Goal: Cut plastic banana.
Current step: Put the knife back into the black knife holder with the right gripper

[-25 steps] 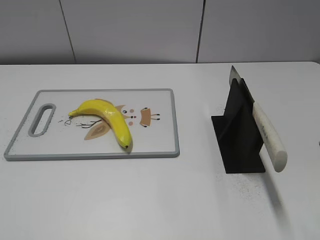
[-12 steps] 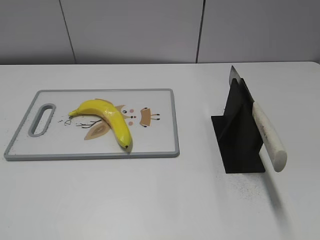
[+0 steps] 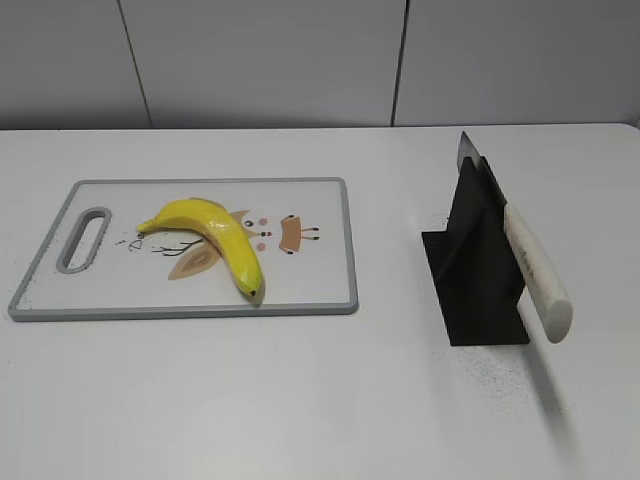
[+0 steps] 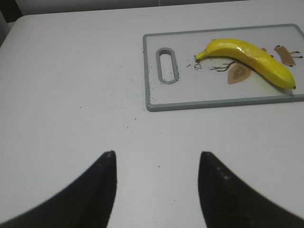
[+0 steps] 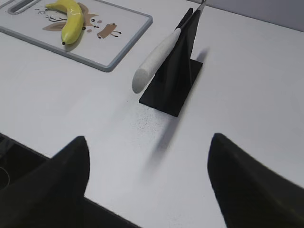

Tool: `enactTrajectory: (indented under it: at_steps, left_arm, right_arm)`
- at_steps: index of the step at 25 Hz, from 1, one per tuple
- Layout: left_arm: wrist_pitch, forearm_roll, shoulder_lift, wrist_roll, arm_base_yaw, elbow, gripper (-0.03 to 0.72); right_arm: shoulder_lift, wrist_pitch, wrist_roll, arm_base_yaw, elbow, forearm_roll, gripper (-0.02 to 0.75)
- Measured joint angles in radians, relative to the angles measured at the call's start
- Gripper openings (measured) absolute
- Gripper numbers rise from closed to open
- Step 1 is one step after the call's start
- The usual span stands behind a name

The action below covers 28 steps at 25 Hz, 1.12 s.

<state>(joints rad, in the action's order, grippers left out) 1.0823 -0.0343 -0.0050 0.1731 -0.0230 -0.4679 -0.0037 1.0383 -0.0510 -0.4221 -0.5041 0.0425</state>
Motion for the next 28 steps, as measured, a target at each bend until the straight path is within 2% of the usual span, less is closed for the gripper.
enactTrajectory:
  at_steps: [5, 12, 14, 28]
  left_arm:
    - [0.000, 0.001, 0.000, 0.000, 0.000, 0.000, 0.535]
    - [0.000, -0.002, 0.000, 0.000, 0.000, 0.000, 0.535]
    - [0.000, -0.002, 0.000, 0.000, 0.000, 0.000, 0.535]
    - [0.000, -0.001, 0.000, 0.000, 0.000, 0.000, 0.526]
  right_arm:
    - [-0.002, 0.000, 0.000, 0.057, 0.000, 0.015, 0.584]
    - [-0.003, 0.000, 0.000, 0.244, 0.000, 0.020, 0.585]
    - [-0.003, 0.000, 0.000, 0.274, 0.000, 0.020, 0.584]
    - [-0.003, 0.000, 0.000, 0.283, 0.000, 0.022, 0.578]
